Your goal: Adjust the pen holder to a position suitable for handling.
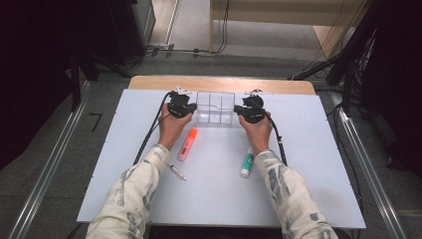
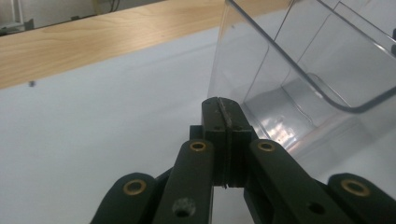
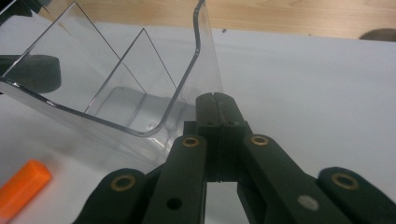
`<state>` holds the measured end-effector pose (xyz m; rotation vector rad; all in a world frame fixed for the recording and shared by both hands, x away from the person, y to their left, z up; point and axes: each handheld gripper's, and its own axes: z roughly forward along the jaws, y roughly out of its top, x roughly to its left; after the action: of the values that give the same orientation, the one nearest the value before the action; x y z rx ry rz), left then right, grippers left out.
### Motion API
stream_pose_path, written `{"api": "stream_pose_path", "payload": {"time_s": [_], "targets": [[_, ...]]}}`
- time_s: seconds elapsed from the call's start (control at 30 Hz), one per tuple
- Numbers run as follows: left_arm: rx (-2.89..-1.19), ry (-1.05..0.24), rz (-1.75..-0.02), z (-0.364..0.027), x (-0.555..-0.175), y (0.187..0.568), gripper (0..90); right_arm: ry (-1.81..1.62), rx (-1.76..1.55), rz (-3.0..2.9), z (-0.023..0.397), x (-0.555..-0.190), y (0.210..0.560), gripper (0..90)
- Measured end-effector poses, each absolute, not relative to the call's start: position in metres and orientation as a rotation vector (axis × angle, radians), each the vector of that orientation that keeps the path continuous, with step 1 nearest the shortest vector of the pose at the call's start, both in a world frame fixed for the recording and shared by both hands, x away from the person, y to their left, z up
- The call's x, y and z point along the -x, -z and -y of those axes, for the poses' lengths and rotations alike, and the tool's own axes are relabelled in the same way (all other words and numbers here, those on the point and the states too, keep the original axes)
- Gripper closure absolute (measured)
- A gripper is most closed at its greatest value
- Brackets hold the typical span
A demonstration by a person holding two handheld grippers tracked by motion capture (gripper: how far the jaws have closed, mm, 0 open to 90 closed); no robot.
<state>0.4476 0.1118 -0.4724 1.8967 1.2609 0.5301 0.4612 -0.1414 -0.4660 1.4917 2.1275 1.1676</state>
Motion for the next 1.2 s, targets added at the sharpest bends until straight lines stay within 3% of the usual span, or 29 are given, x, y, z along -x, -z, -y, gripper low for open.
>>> {"api": "stream_pose_path", "payload": {"time_s": [0.3,0.47,0.5,0.53,0.67,0.87,0.93,1.07,1.2], "targets": [[-1.929,-0.533,-1.281,-0.063,-0.414,0.47,90.0,-1.176,-1.484,-2.14,0.191,-0.433,0.467,87.8],[-1.933,-0.56,-1.282,-0.059,-0.413,0.47,90.0,-1.171,-1.486,-2.133,0.196,-0.429,0.467,87.6],[-1.941,-0.593,-1.279,-0.06,-0.413,0.47,88.1,-1.171,-1.484,-2.131,0.196,-0.429,0.467,87.5],[-1.943,-0.616,-1.277,-0.061,-0.413,0.47,80.6,-1.17,-1.472,-2.129,0.196,-0.429,0.467,86.3],[-1.894,-0.634,-1.298,-0.079,-0.405,0.465,76.5,-1.14,-1.463,-2.1,0.201,-0.425,0.467,78.7],[-1.789,-0.647,-1.353,-0.123,-0.38,0.459,44.3,-1.121,-1.466,-2.064,0.219,-0.413,0.469,55.6],[-1.76,-0.682,-1.363,-0.137,-0.367,0.46,35.7,-1.131,-1.468,-2.054,0.226,-0.408,0.469,42.4],[-1.72,-0.743,-1.394,-0.165,-0.344,0.463,24.3,-1.111,-1.457,-2.026,0.236,-0.393,0.467,21.7],[-1.702,-0.764,-1.437,-0.191,-0.327,0.467,22.1,-1.113,-1.447,-2.04,0.246,-0.373,0.467,13.2]]}}
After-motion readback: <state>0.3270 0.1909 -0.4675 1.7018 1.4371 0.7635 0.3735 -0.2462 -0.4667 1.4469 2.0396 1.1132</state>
